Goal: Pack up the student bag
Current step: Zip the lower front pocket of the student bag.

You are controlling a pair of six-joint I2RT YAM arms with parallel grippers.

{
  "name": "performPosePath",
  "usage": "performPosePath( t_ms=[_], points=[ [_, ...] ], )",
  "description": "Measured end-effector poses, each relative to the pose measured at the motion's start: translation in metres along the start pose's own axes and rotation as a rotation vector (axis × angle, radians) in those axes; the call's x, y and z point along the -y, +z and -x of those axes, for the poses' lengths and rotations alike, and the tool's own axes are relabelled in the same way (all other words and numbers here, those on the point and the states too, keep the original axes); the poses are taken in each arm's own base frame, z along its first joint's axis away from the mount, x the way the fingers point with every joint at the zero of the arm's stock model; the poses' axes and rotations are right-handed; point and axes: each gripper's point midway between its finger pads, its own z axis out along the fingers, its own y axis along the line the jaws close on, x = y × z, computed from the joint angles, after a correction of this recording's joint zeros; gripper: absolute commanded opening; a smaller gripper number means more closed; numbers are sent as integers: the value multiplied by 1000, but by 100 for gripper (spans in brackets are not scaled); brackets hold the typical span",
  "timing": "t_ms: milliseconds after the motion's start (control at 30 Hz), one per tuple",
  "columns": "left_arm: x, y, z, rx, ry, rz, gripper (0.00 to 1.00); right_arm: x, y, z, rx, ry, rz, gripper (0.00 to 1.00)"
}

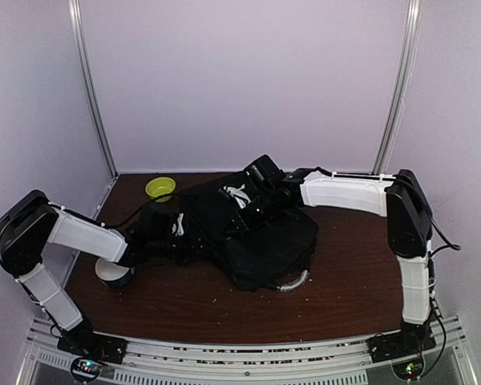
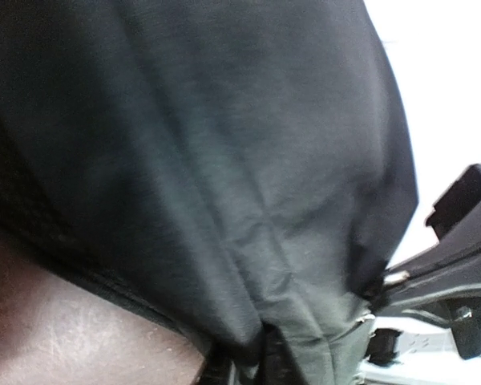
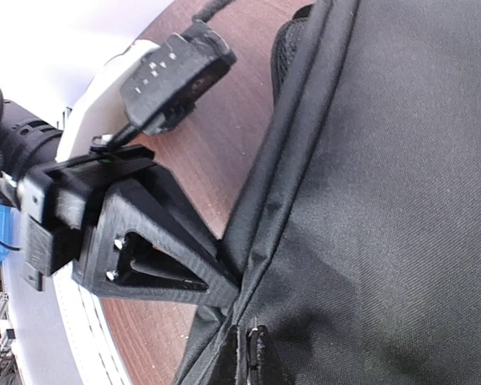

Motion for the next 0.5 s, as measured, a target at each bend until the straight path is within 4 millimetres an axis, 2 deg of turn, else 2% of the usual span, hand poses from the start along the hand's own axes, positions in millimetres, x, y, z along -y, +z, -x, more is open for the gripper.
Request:
performPosePath(
  t_ms=[233,500],
  points=[
    [-1,0,4,6,-5,-2,0,16,0,-6,17,34,3,0],
    [7,-6,10,31,9,-20,0,43,-36,-3,98,78,-27,0]
  ],
)
